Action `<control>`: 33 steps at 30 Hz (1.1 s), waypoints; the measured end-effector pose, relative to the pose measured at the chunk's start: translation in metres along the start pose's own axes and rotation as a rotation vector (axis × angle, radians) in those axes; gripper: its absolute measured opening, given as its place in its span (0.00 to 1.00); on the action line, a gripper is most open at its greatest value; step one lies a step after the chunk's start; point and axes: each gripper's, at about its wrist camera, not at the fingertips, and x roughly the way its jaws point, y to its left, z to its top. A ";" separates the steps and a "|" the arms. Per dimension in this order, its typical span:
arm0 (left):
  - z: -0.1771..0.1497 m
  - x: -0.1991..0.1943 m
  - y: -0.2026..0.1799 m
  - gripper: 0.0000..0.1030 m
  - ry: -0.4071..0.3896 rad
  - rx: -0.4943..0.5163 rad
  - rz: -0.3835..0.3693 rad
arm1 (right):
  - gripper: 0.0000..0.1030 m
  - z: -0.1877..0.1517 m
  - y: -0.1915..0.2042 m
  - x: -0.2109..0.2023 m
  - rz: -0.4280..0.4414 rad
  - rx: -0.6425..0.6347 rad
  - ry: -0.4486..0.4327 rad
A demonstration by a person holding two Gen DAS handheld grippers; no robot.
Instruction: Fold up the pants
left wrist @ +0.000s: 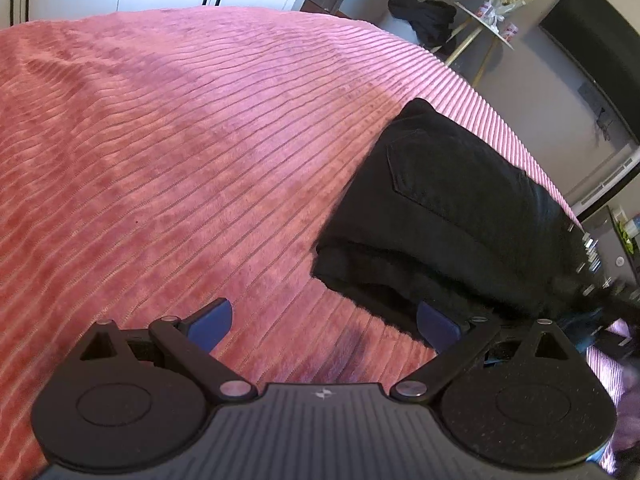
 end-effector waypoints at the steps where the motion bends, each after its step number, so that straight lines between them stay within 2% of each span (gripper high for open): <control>1: 0.000 0.001 -0.001 0.96 0.005 0.010 0.007 | 0.31 0.004 0.012 -0.007 0.011 -0.030 -0.026; 6: -0.002 0.005 -0.008 0.96 0.030 0.054 0.046 | 0.30 0.022 0.054 -0.045 0.070 -0.093 -0.155; 8: -0.003 0.006 -0.010 0.96 0.036 0.067 0.060 | 0.30 0.028 0.060 -0.061 0.085 -0.101 -0.186; 12: -0.003 0.007 -0.011 0.96 0.041 0.072 0.088 | 0.29 0.027 0.053 -0.092 0.054 -0.122 -0.236; 17: -0.002 0.008 -0.010 0.96 0.042 0.072 0.103 | 0.29 0.024 0.032 -0.107 -0.005 -0.101 -0.241; 23: -0.003 0.008 -0.014 0.96 0.042 0.101 0.118 | 0.29 0.008 0.009 -0.107 -0.104 -0.093 -0.194; 31: -0.004 0.008 -0.017 0.96 0.042 0.101 0.128 | 0.30 0.004 -0.019 -0.098 -0.139 -0.050 -0.161; 33: -0.003 0.008 -0.017 0.96 0.044 0.097 0.126 | 0.34 -0.001 -0.024 -0.094 -0.148 -0.034 -0.137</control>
